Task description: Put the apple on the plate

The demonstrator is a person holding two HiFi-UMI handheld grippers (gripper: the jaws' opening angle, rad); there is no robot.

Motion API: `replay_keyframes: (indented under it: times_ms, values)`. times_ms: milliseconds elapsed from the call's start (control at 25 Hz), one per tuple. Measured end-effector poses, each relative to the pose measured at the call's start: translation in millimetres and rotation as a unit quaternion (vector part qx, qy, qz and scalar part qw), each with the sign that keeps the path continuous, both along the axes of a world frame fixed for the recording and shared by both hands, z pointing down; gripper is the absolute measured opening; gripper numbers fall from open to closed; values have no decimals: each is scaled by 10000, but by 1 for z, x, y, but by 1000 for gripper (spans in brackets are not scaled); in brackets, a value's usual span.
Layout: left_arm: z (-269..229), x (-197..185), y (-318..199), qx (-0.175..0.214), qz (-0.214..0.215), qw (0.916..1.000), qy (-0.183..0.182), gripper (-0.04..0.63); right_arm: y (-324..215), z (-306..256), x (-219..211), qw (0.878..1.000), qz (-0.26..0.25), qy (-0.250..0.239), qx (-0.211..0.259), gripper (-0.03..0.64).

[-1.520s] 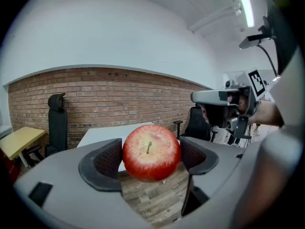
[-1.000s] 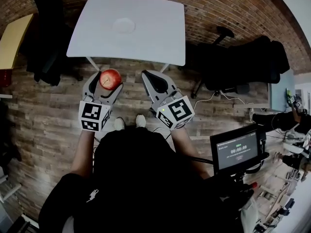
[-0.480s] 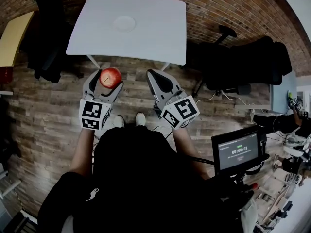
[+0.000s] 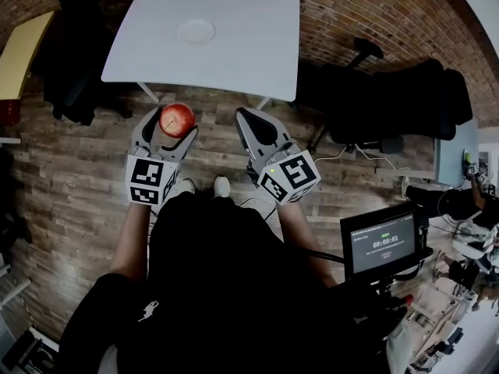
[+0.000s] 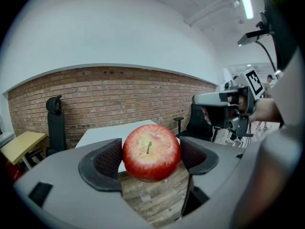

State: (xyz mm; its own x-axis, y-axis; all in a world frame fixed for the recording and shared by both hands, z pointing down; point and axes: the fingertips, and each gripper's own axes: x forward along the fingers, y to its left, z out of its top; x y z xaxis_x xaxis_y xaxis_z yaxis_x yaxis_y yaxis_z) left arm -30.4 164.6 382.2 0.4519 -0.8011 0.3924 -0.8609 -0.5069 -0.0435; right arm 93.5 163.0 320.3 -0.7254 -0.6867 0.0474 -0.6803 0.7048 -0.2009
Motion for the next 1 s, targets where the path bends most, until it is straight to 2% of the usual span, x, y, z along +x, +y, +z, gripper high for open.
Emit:
replay_keyframes:
  times_ms: [480,1000]
  values:
    - [13,20,18,39,-42,10000,-43,383,15,20,19,9999,-93,-11,-98,3]
    - [10,14,18,88,-92,9999,-76,383,14,17,13,9998,-187,0,-73,3]
